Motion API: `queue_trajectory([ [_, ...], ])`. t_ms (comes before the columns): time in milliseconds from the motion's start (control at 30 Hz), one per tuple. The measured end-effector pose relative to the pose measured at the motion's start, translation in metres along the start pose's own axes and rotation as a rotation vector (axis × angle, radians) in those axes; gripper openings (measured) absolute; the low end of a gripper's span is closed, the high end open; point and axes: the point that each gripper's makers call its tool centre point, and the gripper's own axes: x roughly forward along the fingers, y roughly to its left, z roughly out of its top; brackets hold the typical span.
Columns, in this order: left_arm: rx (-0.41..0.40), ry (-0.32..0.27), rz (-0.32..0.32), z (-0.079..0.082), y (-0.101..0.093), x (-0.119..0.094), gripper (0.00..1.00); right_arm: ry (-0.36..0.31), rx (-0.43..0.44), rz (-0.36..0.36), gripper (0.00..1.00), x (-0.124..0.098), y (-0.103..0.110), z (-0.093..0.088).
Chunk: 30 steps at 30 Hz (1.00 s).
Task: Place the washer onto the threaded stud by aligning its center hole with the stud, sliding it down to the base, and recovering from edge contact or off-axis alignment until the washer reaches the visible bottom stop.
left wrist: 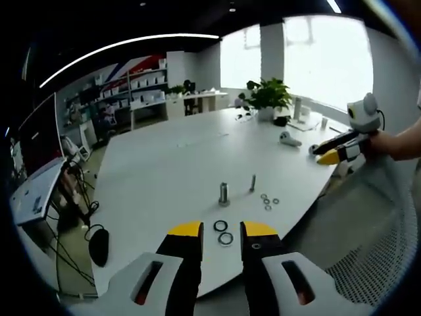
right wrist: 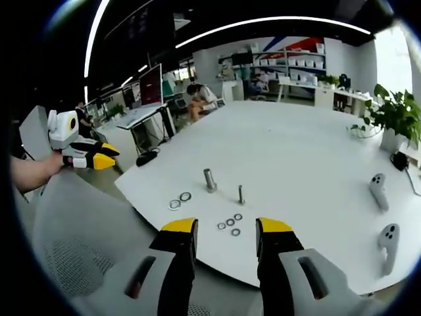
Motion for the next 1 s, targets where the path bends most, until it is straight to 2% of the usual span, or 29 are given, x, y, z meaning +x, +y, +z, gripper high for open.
queue_trajectory([
  [133,0.002,0.01,-0.004,-0.0018,-0.0011,0.0005,0.2,-0.005,0.013,-0.019,0.37,-0.0011,-0.0041,-0.0001],
  [267,0.008,0.019,-0.008,-0.0033,-0.0022,0.0011,0.2,0.026,0.003,-0.02,0.38,0.0006,-0.0042,-0.0056],
  [367,0.0,0.015,-0.002,-0.0026,-0.0005,0.0007,0.2,0.003,0.005,-0.033,0.39,-0.0015,-0.007,-0.0018],
  [500,0.01,0.045,-0.018,-0.0073,-0.0041,0.0029,0.2,0.01,0.001,-0.04,0.39,-0.0016,-0.008,-0.0027],
  [667,0.001,0.032,-0.007,-0.0061,-0.0005,0.0017,0.2,-0.006,-0.002,-0.052,0.43,-0.002,-0.0092,0.0003],
  [767,0.007,0.042,-0.007,-0.0072,-0.0011,0.0024,0.2,0.006,0.021,-0.053,0.43,-0.002,-0.0102,-0.0031],
  [1000,0.008,0.048,-0.012,-0.0086,-0.0016,0.0027,0.2,0.033,0.016,-0.044,0.43,-0.0001,-0.0079,-0.0083],
])
